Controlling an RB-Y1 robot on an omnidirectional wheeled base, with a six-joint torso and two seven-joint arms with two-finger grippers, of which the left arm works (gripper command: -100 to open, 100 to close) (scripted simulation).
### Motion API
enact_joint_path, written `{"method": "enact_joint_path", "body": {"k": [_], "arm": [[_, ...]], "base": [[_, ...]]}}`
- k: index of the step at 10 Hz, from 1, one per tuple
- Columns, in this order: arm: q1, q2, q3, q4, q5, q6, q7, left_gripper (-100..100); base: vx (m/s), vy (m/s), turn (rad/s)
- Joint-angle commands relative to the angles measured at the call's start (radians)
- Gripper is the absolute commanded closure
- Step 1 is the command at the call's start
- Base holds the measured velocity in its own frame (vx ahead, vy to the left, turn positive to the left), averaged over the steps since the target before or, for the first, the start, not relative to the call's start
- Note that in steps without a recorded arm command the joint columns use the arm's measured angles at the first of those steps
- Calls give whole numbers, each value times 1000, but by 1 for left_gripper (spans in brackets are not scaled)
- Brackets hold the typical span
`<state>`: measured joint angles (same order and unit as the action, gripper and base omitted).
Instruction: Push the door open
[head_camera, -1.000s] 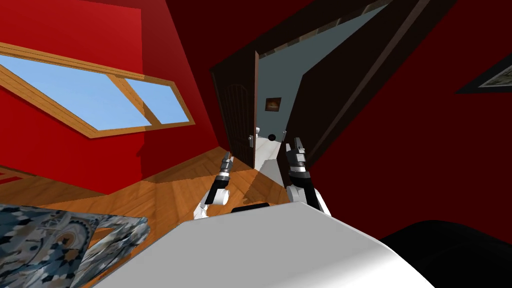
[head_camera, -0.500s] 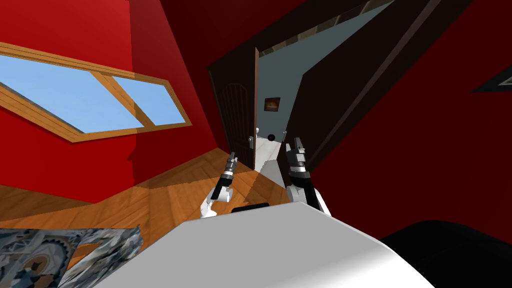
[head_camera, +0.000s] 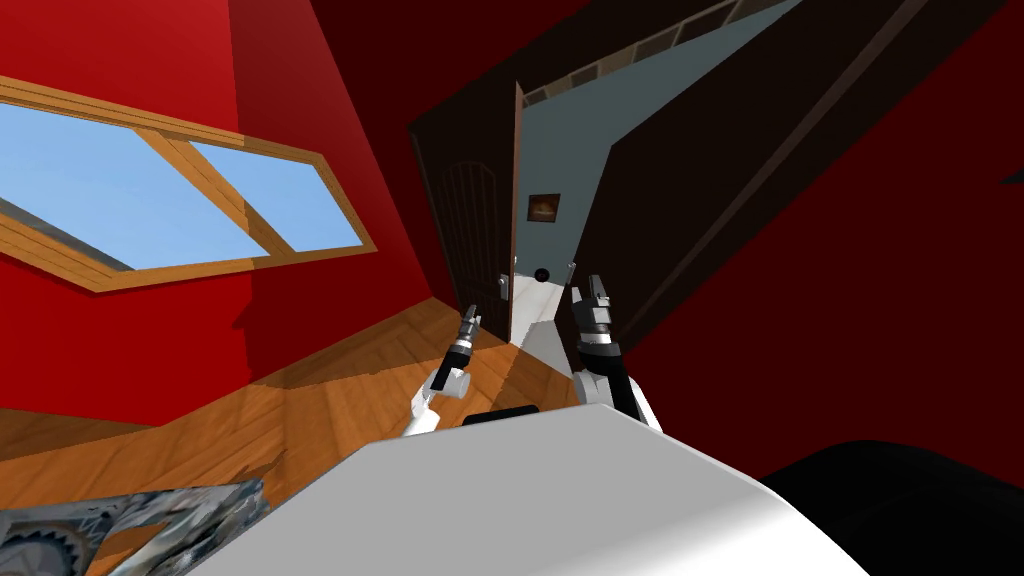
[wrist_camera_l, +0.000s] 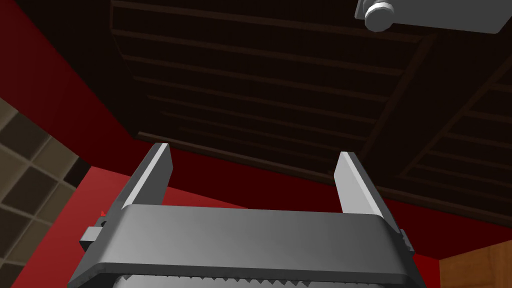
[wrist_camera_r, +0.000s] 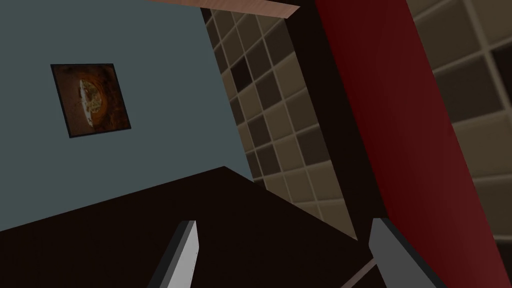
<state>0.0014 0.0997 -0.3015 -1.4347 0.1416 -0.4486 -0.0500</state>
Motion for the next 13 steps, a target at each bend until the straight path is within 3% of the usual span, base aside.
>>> {"method": "enact_joint_path", "body": {"k": [1,8,13], "arm": [[-23,-4,-12,38,4,-1,2,-100],[-121,-13,-58,183,23,3,15,-100],[-213,-28,-102,319,40,8,27,-100]], "base": [[93,43,-44],[88,59,-45],[129,84,-61]]}}
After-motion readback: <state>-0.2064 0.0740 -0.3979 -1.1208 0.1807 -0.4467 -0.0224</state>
